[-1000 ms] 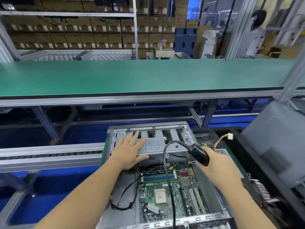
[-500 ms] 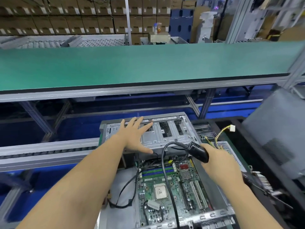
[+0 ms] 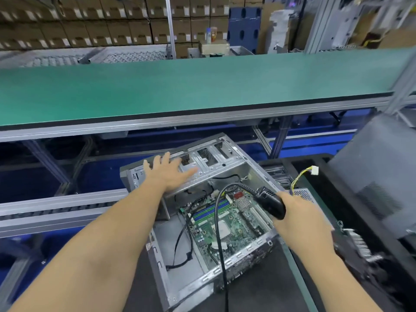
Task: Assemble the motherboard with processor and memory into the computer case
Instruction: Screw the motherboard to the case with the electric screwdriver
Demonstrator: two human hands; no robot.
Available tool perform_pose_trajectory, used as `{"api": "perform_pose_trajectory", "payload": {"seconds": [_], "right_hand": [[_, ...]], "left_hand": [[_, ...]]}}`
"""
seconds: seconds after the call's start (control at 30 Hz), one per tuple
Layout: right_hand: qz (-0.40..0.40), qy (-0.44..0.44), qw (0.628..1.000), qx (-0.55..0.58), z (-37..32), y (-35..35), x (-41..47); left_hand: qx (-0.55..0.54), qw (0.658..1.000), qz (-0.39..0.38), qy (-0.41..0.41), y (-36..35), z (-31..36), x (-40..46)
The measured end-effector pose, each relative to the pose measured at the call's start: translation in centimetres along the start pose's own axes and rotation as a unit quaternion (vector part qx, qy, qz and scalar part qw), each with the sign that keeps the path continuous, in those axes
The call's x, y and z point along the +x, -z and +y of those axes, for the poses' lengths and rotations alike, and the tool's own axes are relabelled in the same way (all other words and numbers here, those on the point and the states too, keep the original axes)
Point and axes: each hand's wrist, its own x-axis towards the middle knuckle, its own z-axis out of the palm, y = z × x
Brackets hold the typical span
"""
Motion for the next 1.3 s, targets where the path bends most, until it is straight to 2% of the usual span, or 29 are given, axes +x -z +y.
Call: {"api": "perform_pose_trajectory", "payload": {"seconds": [0.13, 0.33, 0.57, 0.77, 0.83, 0.9, 1.0, 1.17, 1.3], "right_hand": [[-0.012, 0.001, 0.999, 0.035, -0.7, -1.4, -1.0], [-0.026, -0.002, 0.997, 0.070, -0.5, -2.1, -0.4], [-0.006, 0.041, 0.999, 0.027, 1.1, -2.4, 3.3], [0.007, 0.098, 0.995, -0.022, 0.9, -2.5, 6.9], [-0.001, 0.107, 0.994, -0.032, 0.6, -2.6, 6.8], [-0.001, 0.095, 0.994, -0.051, 0.5, -2.9, 5.9], [-0.002, 0.062, 0.997, -0.038, 0.5, -3.1, 3.9], [0.023, 0.013, 0.999, -0.021, 0.2, -3.7, 1.9], [0.043, 0.037, 0.998, -0.031, 0.1, -4.0, 2.2]], "left_hand": [[0.038, 0.999, -0.017, -0.005, -0.2, -2.3, 1.4], [0.061, 0.998, 0.018, -0.004, -0.7, -2.5, 1.2], [0.065, 0.993, 0.022, 0.096, -1.4, -3.1, -5.2], [0.118, 0.970, -0.045, 0.207, -1.6, -2.6, -12.0], [0.114, 0.977, -0.004, 0.177, -1.6, -2.5, -12.4], [0.090, 0.991, 0.034, 0.096, -1.4, -2.4, -11.3], [0.033, 0.999, 0.023, 0.032, -1.3, -1.8, -8.7], [0.002, 1.000, -0.003, 0.017, -1.0, -1.9, -5.6], [-0.004, 0.998, -0.013, 0.055, -1.3, -2.0, -6.0]]}}
